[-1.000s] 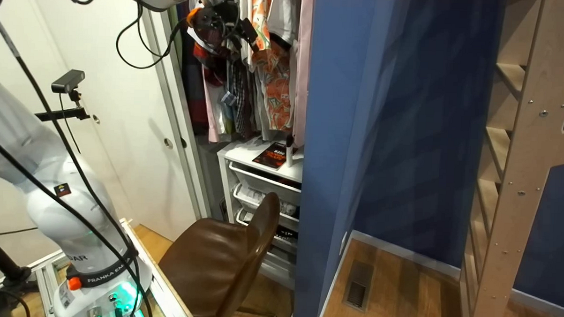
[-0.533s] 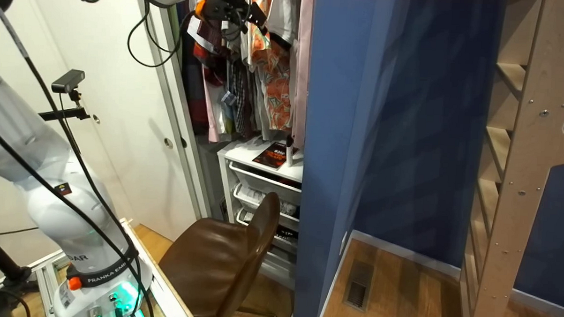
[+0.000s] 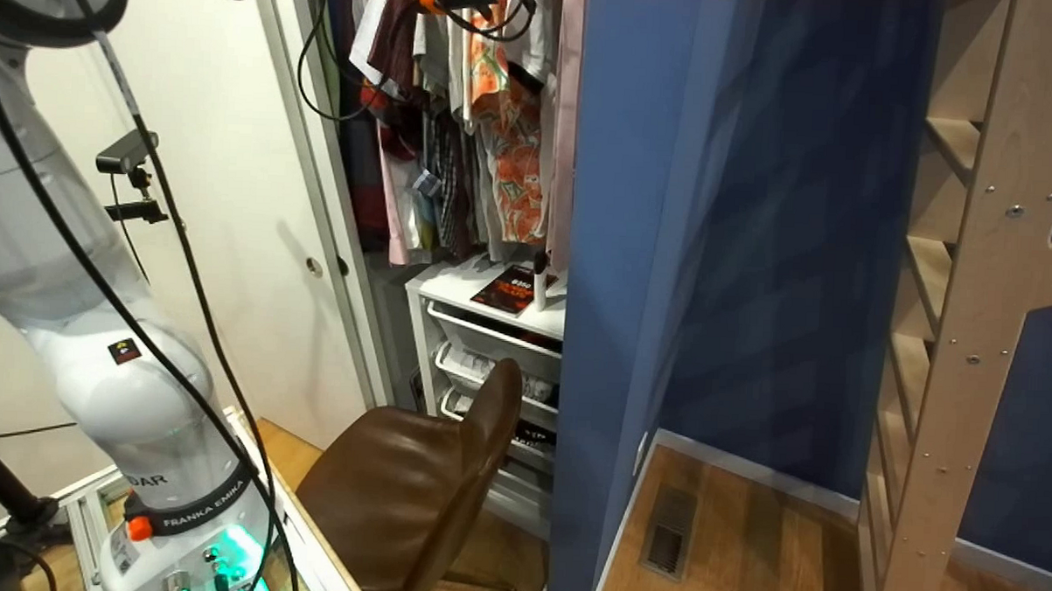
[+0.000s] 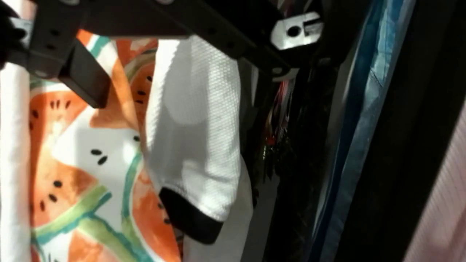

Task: Unhang the white and black shirt from the rail

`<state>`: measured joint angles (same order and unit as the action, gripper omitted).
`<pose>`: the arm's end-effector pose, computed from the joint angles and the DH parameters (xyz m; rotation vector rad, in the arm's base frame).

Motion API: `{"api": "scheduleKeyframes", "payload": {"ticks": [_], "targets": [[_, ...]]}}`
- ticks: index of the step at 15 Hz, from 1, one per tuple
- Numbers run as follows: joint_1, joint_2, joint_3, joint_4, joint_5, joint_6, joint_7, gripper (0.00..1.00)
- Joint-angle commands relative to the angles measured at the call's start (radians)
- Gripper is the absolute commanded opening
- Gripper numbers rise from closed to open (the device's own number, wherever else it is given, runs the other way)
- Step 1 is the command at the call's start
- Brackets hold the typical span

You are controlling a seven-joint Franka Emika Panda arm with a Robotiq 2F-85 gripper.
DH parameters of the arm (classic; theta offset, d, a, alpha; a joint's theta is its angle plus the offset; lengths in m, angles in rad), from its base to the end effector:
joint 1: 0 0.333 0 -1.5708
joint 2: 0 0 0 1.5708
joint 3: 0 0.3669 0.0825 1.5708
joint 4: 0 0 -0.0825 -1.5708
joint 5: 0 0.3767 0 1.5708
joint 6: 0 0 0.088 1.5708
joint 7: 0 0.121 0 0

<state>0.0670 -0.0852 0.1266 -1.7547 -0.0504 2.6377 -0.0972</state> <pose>0.5719 0.1174 0.7540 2.7371 0.4520 1.4595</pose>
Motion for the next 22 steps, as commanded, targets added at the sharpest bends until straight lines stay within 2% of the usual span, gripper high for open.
{"api": "scheduleKeyframes", "payload": {"ticks": [1,5,9,17,22], "targets": [[0.024,0.081,-0.015,0.139,0.058,0.009,-0.1,1.0],[0.016,0.11,-0.016,0.23,0.066,0.006,-0.153,1.0],[0.02,0.135,-0.011,0.293,0.067,0.035,-0.126,1.0],[0.024,0.203,0.012,0.329,0.05,0.127,-0.069,1.0],[0.048,0.256,-0.001,0.349,0.014,0.172,0.017,1.0]]}}
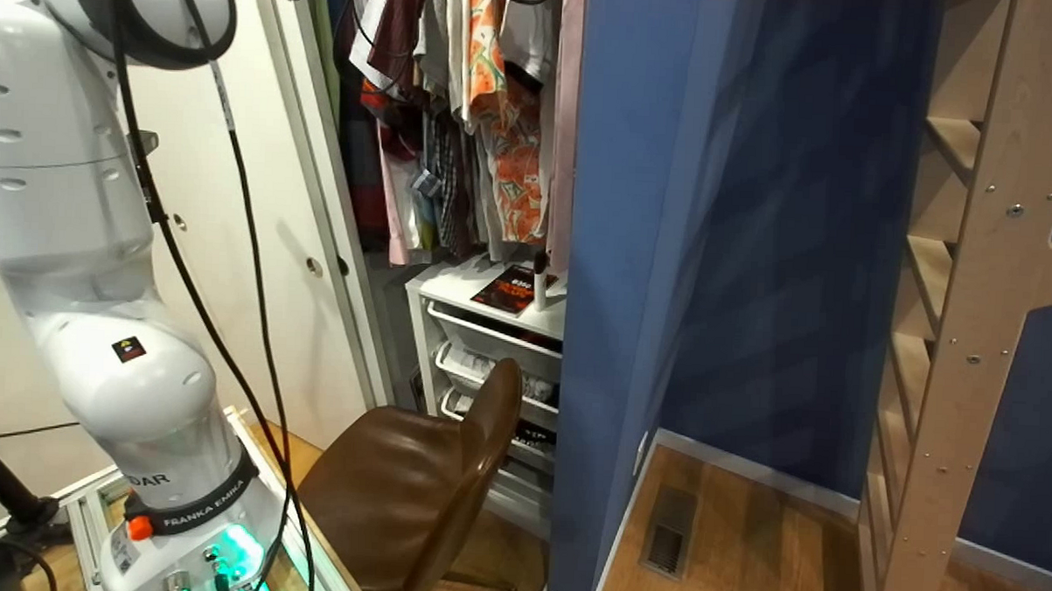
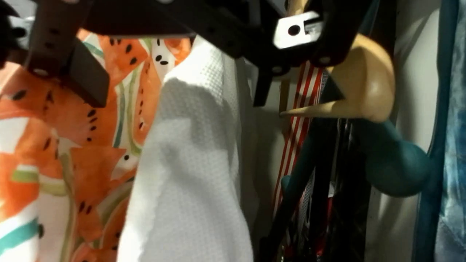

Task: Unhang the white and black shirt from the rail

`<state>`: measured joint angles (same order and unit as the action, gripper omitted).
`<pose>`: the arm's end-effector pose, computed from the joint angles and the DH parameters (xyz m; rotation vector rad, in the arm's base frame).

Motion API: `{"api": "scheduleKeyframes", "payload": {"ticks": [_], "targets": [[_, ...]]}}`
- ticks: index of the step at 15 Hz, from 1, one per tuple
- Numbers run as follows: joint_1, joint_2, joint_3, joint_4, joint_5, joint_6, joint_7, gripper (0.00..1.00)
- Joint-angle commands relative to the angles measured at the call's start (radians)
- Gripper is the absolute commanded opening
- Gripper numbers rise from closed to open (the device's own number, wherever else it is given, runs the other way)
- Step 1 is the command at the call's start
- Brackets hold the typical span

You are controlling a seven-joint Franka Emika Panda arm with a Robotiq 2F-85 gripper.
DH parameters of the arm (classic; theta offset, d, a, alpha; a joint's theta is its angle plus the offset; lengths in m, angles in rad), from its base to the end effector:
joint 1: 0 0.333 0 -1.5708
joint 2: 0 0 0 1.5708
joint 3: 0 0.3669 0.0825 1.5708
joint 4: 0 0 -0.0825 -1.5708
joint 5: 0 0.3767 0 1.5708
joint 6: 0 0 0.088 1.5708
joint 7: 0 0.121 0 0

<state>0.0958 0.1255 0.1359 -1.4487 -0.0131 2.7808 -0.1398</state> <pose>0.6332 0.1409 0.8077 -2.4990 -0.4648 -1.7514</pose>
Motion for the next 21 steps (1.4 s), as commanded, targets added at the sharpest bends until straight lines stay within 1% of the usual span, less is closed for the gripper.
{"api": "scheduleKeyframes", "payload": {"ticks": [1,2,3,4,7,9,13,15,16,17,21], "targets": [[0.023,0.054,-0.016,0.047,-0.034,0.043,0.083,0.98],[0.025,0.06,-0.018,0.049,-0.034,0.05,0.099,0.73],[0.027,0.068,-0.023,0.057,-0.041,0.061,0.116,0.73],[0.027,0.072,-0.024,0.059,-0.037,0.07,0.121,0.69],[0.028,0.081,-0.03,0.074,-0.037,0.086,0.138,0.45],[0.024,0.082,-0.028,0.074,-0.039,0.1,0.148,0.33],[0.022,0.072,-0.03,0.045,-0.037,0.112,0.159,0.05],[0.023,0.072,-0.034,0.043,-0.039,0.118,0.172,0.01],[0.025,0.074,-0.035,0.045,-0.04,0.126,0.179,0.03],[0.028,0.076,-0.04,0.048,-0.047,0.133,0.197,0.04],[0.031,0.085,-0.051,0.059,-0.062,0.182,0.253,0.04]]}}
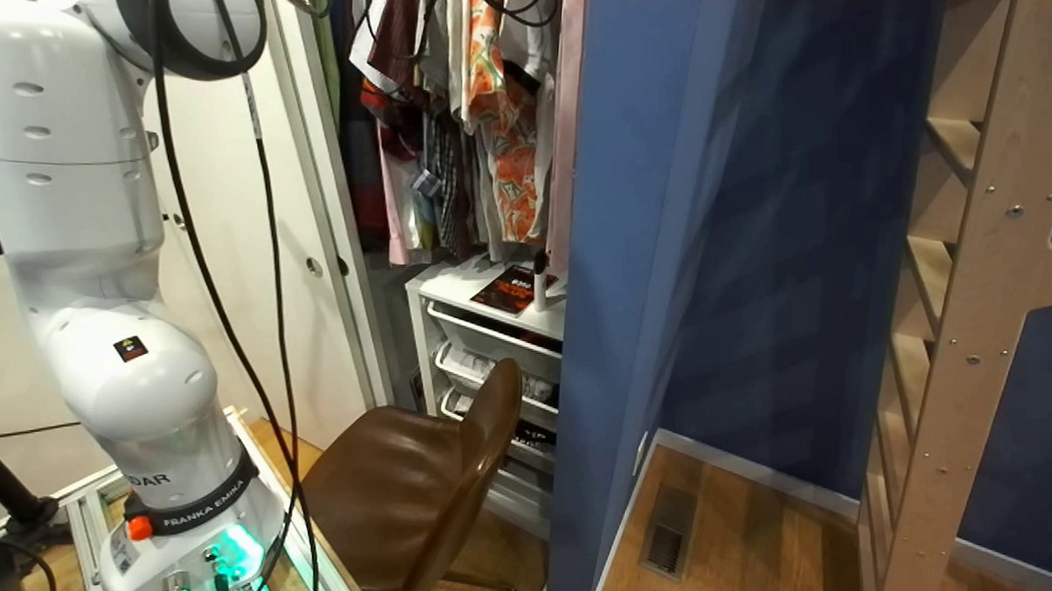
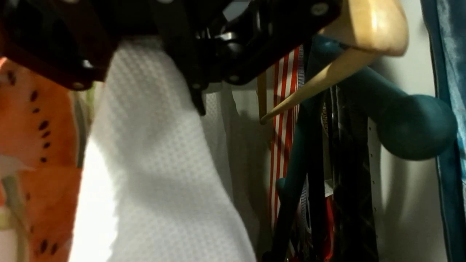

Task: Unhang the white and black shirt from the rail

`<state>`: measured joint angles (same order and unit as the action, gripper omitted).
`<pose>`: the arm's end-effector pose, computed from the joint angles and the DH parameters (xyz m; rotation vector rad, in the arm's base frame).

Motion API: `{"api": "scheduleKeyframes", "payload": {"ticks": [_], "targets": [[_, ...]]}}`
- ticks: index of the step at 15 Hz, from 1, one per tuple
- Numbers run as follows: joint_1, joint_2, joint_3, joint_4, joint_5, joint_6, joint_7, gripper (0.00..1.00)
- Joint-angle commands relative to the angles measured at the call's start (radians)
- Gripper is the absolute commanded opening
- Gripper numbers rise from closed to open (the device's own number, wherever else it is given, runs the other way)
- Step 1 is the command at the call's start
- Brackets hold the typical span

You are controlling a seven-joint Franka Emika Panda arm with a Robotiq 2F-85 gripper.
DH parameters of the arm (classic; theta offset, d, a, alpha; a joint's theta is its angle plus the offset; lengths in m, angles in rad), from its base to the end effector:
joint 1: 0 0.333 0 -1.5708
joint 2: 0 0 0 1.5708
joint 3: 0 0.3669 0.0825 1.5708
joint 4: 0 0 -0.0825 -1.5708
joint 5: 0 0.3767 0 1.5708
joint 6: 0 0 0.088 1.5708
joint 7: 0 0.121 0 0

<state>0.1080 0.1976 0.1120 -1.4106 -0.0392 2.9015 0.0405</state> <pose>0.6582 0.1375 0.7971 -2.3874 -0.2296 -1.8003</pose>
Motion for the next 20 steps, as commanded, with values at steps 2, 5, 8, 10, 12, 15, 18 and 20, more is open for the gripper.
{"api": "scheduleKeyframes", "payload": {"ticks": [2,5,8,10,12,15,18,20], "targets": [[0.021,0.016,-0.036,0.026,-0.049,0.093,0.102,0.04],[0.017,0.012,-0.033,0.025,-0.05,0.118,0.108,0.04],[0.012,0.001,-0.009,0.021,-0.036,0.107,0.066,0.04],[0.011,-0.008,0.008,0.022,-0.03,0.106,0.042,0.04],[0.01,-0.014,0.02,0.026,-0.03,0.11,0.024,0.04],[0.004,-0.019,0.03,0.027,-0.02,0.135,0.019,0.04],[0.004,-0.025,0.027,0.027,-0.026,0.187,0.019,0.04],[0.003,-0.025,0.027,0.026,-0.026,0.194,0.019,0.04]]}}
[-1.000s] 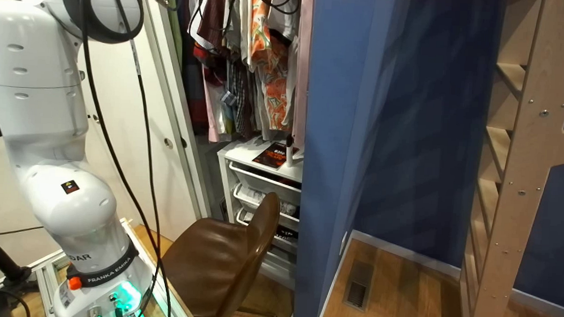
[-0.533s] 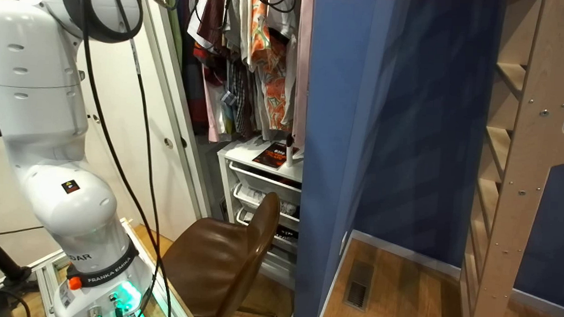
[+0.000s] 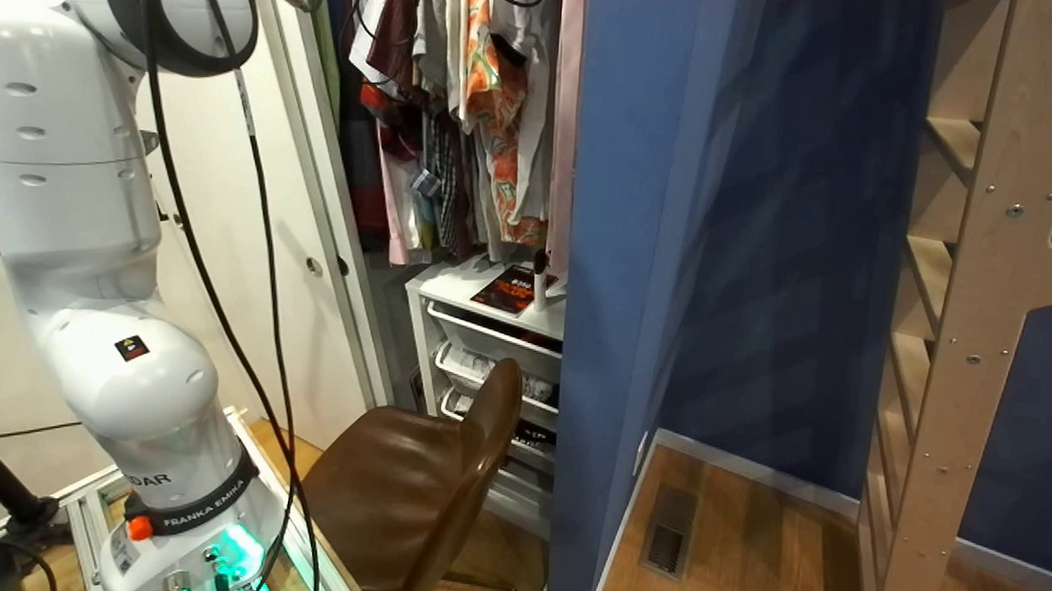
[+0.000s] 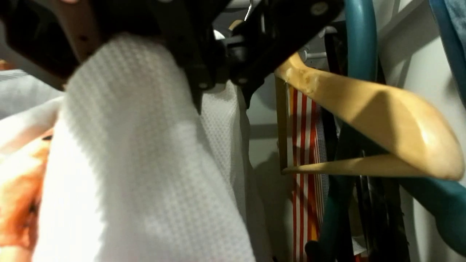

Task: Unhang the white and black shirt from the rail

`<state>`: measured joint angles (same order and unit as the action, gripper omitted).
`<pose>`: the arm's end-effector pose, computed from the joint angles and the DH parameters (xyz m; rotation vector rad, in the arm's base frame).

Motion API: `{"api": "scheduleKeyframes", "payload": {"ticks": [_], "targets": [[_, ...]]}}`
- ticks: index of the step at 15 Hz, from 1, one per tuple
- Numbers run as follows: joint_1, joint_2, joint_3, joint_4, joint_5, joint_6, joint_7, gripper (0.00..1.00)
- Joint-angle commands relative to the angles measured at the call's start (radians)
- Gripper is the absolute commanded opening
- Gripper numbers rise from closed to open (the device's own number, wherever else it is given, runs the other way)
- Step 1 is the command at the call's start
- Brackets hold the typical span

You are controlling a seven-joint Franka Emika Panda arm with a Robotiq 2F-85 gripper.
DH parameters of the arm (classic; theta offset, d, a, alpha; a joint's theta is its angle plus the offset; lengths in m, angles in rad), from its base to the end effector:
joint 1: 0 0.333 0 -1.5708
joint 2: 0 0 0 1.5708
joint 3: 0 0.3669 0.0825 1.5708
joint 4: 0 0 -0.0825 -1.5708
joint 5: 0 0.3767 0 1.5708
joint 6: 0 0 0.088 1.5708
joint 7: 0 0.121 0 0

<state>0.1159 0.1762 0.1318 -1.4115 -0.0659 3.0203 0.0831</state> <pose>0.6367 0.1529 0.8272 -2.2273 -0.2246 -1.9328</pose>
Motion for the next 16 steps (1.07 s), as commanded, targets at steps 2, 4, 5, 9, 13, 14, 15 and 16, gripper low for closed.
{"api": "scheduleKeyframes", "payload": {"ticks": [2,4,5,9,13,14,15,16], "targets": [[-0.018,-0.009,0.036,0.016,0.032,0.047,-0.074,0.04],[-0.024,-0.017,0.041,0.008,0.03,0.007,-0.101,0.41],[-0.026,-0.018,0.044,0.011,0.033,-0.007,-0.108,0.43],[-0.018,-0.01,0.039,0.063,0.019,-0.022,-0.123,0.69],[-0.014,-0.006,0.03,0.098,0.006,-0.097,-0.142,0.96],[-0.01,-0.009,0.021,0.093,-0.009,-0.131,-0.135,0.99],[-0.007,-0.009,0.016,0.094,-0.02,-0.163,-0.129,1.0],[-0.005,-0.006,0.012,0.098,-0.032,-0.188,-0.123,1.0]]}}
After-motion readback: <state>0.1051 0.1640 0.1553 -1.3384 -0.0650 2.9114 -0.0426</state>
